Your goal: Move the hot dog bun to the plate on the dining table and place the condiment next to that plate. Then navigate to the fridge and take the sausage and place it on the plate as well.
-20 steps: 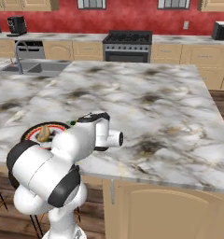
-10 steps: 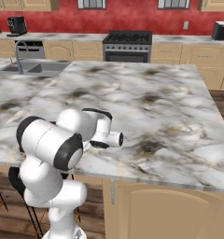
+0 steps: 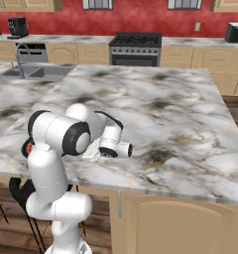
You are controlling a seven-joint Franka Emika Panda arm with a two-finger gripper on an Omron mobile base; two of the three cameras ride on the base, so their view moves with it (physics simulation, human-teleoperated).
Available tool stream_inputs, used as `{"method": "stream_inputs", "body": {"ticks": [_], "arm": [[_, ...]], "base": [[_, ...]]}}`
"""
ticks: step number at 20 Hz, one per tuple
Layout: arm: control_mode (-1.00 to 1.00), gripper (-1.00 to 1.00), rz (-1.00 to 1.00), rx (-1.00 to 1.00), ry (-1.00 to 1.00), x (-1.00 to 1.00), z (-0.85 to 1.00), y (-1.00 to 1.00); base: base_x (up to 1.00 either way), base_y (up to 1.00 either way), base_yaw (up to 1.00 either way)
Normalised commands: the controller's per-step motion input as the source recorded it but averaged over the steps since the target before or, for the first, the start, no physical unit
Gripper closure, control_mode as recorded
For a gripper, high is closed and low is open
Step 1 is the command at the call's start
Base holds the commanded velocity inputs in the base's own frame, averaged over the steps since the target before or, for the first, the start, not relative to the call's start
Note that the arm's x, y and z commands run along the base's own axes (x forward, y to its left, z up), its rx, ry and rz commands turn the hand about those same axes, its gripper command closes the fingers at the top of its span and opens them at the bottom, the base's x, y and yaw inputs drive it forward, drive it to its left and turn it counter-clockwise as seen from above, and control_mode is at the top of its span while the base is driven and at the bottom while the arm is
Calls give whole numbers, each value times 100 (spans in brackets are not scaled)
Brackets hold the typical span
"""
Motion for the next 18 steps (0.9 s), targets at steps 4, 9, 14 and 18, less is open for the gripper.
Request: {"method": "stream_inputs", "body": {"ticks": [4,9,14,18], "arm": [[-100,100,2,0,0,22,-30,0],[-100,100,1,0,0,19,-28,0],[-100,-100,3,0,-3,0,-25,3],[-100,-100,1,0,-7,-16,-3,0]], "base": [[0,0,0],[0,0,0],[0,0,0],[0,0,0]]}}
